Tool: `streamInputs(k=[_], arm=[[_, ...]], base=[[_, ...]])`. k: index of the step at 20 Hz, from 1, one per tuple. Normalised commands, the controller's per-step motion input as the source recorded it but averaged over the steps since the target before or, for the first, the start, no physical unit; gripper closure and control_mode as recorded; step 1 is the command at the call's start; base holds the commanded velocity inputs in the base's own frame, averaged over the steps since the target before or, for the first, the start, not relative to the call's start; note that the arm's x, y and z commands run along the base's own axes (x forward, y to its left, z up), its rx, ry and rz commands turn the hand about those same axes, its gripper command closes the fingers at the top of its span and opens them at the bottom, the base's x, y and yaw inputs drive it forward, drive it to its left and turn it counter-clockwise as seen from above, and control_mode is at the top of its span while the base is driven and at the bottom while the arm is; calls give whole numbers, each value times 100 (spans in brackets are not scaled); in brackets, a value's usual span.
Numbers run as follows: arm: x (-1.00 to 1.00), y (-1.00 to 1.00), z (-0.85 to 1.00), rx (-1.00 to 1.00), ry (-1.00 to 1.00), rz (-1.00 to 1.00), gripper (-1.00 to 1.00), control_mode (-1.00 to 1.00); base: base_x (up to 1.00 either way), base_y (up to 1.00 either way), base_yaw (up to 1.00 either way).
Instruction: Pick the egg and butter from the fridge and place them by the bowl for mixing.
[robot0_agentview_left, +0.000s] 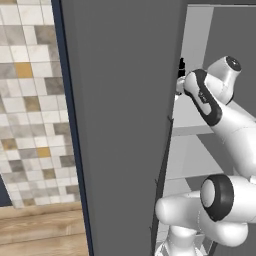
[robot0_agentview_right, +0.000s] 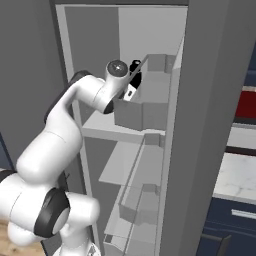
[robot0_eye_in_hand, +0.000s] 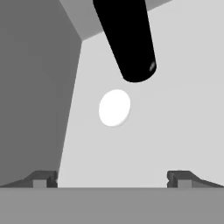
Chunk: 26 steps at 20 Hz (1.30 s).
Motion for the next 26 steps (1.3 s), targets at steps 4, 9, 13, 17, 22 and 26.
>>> streamInputs(k=[4,9,13,17,22,26], arm=[[31,0,-5,0,6,-2,-100,-100],[33,0,-3,0,7,-2,-100,-100],[32,0,-2,0,7,-1,-100,-100],[25,-1,-6,0,7,-1,-100,-100],[20,-3,-10,0,5,-1,-100,-100],[9,-5,-13,0,2,-1,-100,-100]], base=[[0,0,0],[0,0,0],[0,0,0],[0,0,0],[0,0,0],[0,0,0]])
